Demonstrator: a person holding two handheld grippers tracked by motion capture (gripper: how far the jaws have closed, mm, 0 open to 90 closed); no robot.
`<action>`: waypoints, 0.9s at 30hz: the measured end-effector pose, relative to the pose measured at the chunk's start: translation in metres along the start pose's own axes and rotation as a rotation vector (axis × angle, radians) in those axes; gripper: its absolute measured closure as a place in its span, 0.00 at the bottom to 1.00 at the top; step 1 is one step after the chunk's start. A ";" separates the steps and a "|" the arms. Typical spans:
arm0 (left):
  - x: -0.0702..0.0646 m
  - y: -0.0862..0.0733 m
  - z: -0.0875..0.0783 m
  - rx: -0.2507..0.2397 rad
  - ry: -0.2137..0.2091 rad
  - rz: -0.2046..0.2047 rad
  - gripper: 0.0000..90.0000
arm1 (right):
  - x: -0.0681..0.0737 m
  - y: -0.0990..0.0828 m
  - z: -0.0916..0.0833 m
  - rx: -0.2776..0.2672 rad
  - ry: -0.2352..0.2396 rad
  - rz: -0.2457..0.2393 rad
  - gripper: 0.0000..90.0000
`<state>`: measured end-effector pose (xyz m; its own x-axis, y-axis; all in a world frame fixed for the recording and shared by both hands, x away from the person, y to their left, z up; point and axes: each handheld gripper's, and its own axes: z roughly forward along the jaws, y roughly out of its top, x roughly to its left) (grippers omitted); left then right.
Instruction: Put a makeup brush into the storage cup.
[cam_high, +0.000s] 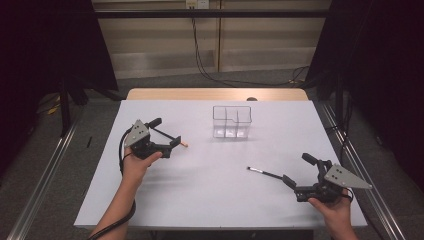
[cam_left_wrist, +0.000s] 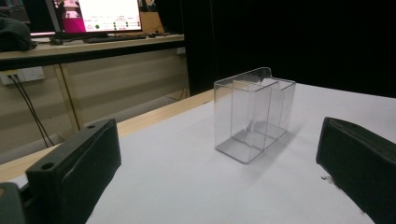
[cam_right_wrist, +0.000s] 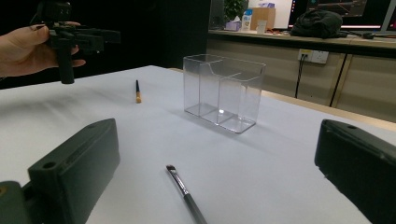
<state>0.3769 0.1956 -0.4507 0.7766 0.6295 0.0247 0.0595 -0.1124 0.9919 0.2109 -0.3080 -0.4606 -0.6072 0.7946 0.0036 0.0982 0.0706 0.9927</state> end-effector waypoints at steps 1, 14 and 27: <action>0.001 0.000 0.001 0.002 0.006 0.003 0.00 | 0.000 0.000 0.000 0.000 0.000 0.000 0.00; 0.013 0.006 0.005 0.010 0.033 0.008 0.00 | 0.001 0.000 0.004 0.002 0.012 -0.001 0.00; 0.029 0.005 0.009 0.025 0.059 0.000 0.00 | 0.001 -0.001 0.005 0.012 0.014 0.001 0.00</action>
<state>0.4051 0.2064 -0.4460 0.7386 0.6733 0.0326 0.0756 -0.1308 0.9885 0.2142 -0.3045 -0.4626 -0.6181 0.7860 0.0063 0.1082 0.0772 0.9911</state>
